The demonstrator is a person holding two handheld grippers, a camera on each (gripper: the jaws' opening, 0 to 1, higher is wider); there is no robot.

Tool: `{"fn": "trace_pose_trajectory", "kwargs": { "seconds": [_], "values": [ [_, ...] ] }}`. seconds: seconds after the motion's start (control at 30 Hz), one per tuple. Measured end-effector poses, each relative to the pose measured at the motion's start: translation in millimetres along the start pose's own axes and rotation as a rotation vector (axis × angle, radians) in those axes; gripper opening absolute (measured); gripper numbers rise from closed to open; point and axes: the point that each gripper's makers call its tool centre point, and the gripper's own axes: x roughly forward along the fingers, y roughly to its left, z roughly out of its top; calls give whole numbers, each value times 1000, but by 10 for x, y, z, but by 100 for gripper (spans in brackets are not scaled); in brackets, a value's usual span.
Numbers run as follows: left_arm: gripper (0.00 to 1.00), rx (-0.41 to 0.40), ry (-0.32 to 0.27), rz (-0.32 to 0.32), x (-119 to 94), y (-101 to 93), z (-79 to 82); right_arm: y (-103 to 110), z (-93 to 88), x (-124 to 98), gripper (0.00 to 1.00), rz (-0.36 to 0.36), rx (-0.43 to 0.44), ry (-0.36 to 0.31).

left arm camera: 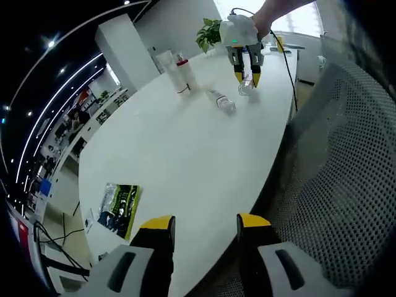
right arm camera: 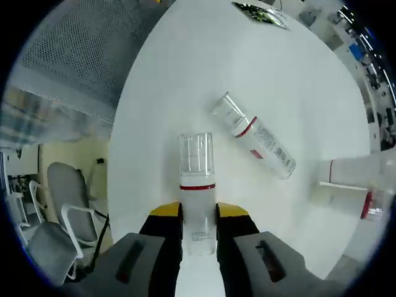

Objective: Arrange the skincare products in the storage area until every visible bottle or jar stands upright without overlapping.

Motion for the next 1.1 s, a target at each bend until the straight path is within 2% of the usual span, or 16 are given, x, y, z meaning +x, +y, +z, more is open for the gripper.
{"fn": "trace_pose_trajectory", "kwargs": {
  "seconds": [0.03, 0.13, 0.2, 0.27, 0.37, 0.43, 0.47, 0.53, 0.57, 0.63, 0.67, 0.87, 1.03, 1.1],
  "values": [
    [41, -7, -7, -5, -1, -7, 15, 18, 62, -71, 17, -18, 24, -26],
    [41, -49, -54, -3, -27, 17, 98, 48, 397, -313, 17, -64, 156, -176],
    [41, -102, -97, -9, -48, 28, 168, 56, 537, -383, 17, -73, 189, -226],
    [41, -154, -143, -20, -77, 42, 243, 59, 791, -471, 17, -85, 251, -313],
    [41, -240, -206, -56, -129, 42, 350, 110, 1308, -575, 17, -63, 326, -492],
    [41, -337, -274, -86, -183, 57, 469, 130, 1576, -600, 17, -46, 376, -566],
    [42, -360, -291, -92, -200, 77, 494, 134, 1668, -606, 17, -38, 388, -586],
    [42, -426, -323, -120, -236, 102, 547, 124, 1926, -651, 17, -17, 438, -667],
    [43, -477, -360, -144, -270, 114, 606, 107, 2072, -690, 17, -2, 469, -720],
    [46, -536, -413, -187, -337, 118, 700, 81, 2245, -756, 17, 25, 512, -792],
    [47, -552, -434, -201, -365, 122, 733, 48, 2374, -818, 17, 45, 557, -861],
    [47, -629, -570, -316, -592, 97, 948, 108, 2867, -1019, 18, 194, 708, -1100],
    [47, -694, -647, -413, -771, 72, 1057, 246, 3048, -1043, 18, 285, 794, -1195],
    [47, -697, -662, -422, -803, 92, 1061, 341, 3105, -1058, 18, 335, 806, -1227]
  ]
}}
